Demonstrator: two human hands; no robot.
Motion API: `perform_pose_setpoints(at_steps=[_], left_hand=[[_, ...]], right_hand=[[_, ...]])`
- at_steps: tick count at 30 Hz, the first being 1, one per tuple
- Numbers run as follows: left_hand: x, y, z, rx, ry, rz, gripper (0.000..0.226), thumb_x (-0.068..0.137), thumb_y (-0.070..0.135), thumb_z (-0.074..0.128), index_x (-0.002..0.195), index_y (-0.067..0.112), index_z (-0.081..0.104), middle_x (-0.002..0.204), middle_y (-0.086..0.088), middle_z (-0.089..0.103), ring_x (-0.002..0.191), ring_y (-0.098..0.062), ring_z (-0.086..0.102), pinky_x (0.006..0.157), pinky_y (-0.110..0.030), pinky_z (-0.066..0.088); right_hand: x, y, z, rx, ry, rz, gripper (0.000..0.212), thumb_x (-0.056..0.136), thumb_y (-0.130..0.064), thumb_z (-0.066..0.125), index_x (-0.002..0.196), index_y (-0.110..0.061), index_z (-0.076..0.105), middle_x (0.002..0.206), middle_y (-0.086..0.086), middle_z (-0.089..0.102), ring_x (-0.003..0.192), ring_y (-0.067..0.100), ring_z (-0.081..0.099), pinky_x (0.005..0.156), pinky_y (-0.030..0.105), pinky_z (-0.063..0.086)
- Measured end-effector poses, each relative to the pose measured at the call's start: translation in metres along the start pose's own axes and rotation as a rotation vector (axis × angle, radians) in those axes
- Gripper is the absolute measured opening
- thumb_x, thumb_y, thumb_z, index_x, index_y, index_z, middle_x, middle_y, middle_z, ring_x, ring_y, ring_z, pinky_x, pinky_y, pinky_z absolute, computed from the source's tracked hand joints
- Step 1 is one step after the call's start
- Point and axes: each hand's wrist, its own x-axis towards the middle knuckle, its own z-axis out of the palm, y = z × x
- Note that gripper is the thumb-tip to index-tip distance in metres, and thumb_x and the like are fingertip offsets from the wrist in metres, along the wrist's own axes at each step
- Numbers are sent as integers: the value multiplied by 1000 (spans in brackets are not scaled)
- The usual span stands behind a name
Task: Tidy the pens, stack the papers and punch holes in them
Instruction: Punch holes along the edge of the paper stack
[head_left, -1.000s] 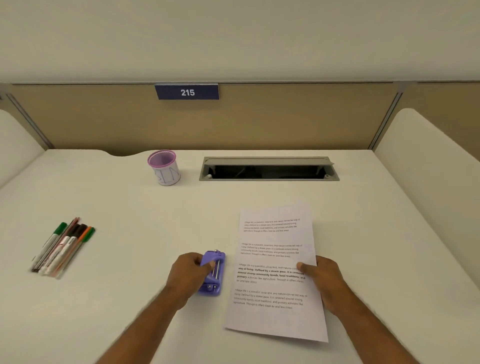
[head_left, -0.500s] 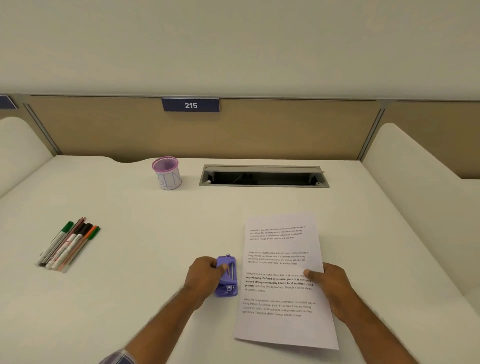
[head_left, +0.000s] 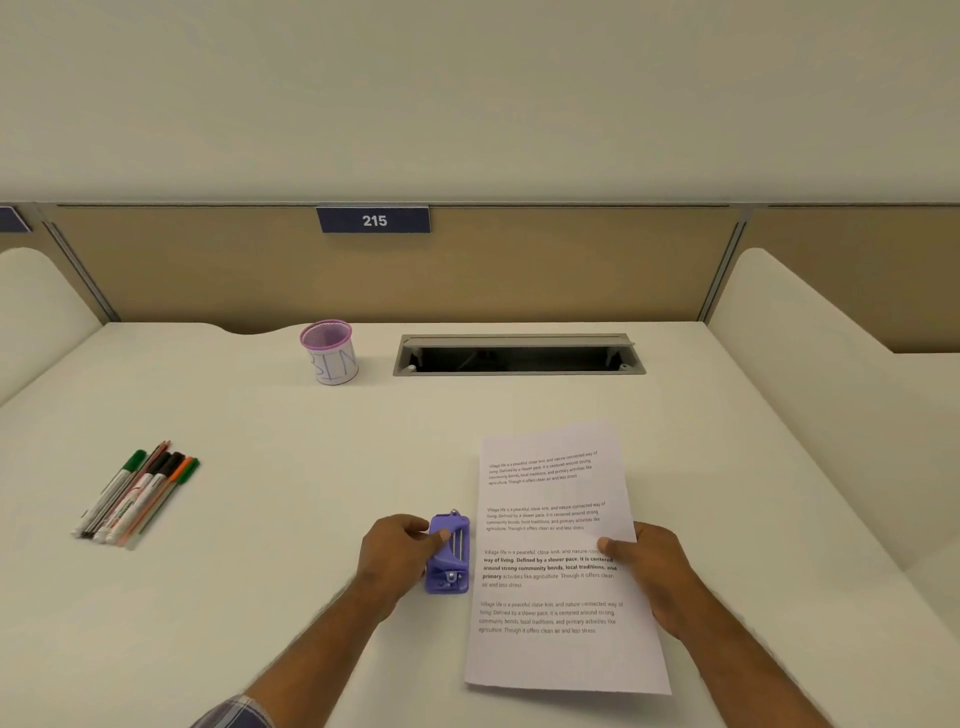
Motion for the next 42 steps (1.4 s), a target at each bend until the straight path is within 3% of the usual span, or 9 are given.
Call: perform_pose_setpoints(at_steps=[4,8,17,21,27,33,37,40,42], left_hand=[[-3,0,0,-40,7,5,26,84,24,78,100,5,70,97,-13,74,91,-36,71,83,-47,60],[-5,1,1,-51,6,11,22,86,25,77,95,6,71,94,-13,75,92,-37,71,84,-49,59],[-4,0,0,-64,9,12,21,84,26,78,90,7,73,92,-13,76,91,-38,71,84,-49,59],[-2,-2,0,-58,7,9,20,83,26,79,87,8,73,91,-14,76,77,-28,68,82,-49,60],[-1,-4,0,-44,-7,10,21,83,26,79,86,7,73,90,-15,76,75,-25,66,81,-50,60],[0,-3,1,-34,-20,15,22,84,27,78,94,8,72,94,-11,75,88,-33,72,82,-47,60],[7,-5,3,-25,-32,6,29,83,29,78,102,9,70,98,-10,75,85,-29,72,80,-45,61],[15,-4,5,7,8,-9,42,83,44,75,109,11,68,103,-10,73,81,-25,68,81,-41,61],[22,0,7,96,69,9,51,84,56,67,112,13,66,109,-6,72,90,-23,67,82,-36,56]], right_hand=[[-3,2,4,9,-14,16,13,82,4,69,92,-4,72,91,15,77,79,34,73,68,39,59],[-5,6,10,24,-10,25,15,82,5,69,96,-2,72,93,17,76,86,38,73,75,44,59],[-4,15,20,38,-30,41,15,82,6,68,94,-3,72,93,17,76,82,36,73,74,42,59],[-1,12,26,7,-60,48,15,83,5,68,96,-1,71,93,17,76,81,35,73,76,44,59],[0,7,34,-19,-111,54,22,83,7,67,104,1,70,102,20,74,90,38,72,83,49,58],[3,6,36,-51,-122,70,27,82,7,68,108,1,69,104,20,74,92,38,71,87,52,57],[5,4,37,-16,-134,85,27,81,4,71,108,0,70,103,19,74,89,35,73,73,41,60],[7,3,38,-13,-119,91,26,81,3,71,106,0,70,101,19,75,87,35,73,72,41,61],[8,3,39,-8,-107,99,25,81,3,71,105,0,71,99,19,75,88,36,73,75,44,60]])
